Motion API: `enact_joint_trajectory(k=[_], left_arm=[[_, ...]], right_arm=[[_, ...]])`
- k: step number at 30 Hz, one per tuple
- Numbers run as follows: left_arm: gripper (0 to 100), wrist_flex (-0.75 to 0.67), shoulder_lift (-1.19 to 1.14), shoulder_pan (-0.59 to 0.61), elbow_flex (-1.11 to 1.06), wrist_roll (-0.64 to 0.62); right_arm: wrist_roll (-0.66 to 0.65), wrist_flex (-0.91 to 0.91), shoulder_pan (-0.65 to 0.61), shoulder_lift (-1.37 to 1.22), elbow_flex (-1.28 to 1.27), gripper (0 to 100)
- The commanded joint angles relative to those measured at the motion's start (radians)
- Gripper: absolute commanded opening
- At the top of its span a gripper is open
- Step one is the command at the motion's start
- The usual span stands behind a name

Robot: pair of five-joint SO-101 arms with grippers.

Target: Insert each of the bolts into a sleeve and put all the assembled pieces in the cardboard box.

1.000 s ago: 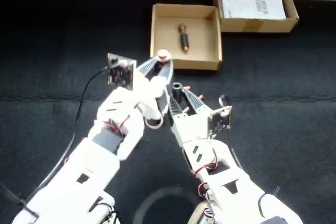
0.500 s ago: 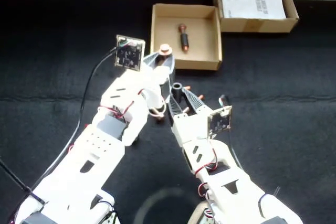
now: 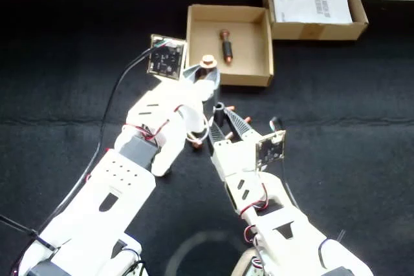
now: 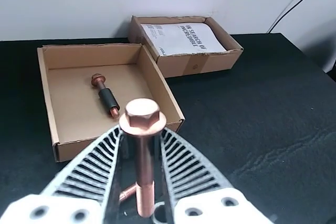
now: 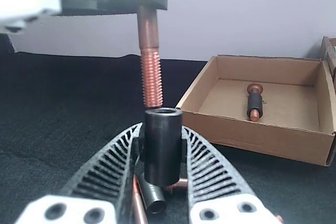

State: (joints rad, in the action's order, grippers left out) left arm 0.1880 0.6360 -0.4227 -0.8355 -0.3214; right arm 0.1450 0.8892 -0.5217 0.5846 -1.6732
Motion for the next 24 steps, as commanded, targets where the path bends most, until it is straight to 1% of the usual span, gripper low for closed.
enact_joint_trajectory(k=[1, 12, 24], left_arm=[[1, -0.002, 0.002, -0.033, 0.059, 0.002], [1, -0.002, 0.002, -0.054, 0.036, 0.003], [1, 0.002, 0.025, -0.088, -0.111, 0.002]], right_arm=[[-0.006, -0.001, 0.007, -0.001, -0.113, 0.6], [-0.006, -0.001, 0.007, -0.001, -0.113, 0.6], [-0.006, -0.002, 0.008, -0.001, -0.113, 0.6]])
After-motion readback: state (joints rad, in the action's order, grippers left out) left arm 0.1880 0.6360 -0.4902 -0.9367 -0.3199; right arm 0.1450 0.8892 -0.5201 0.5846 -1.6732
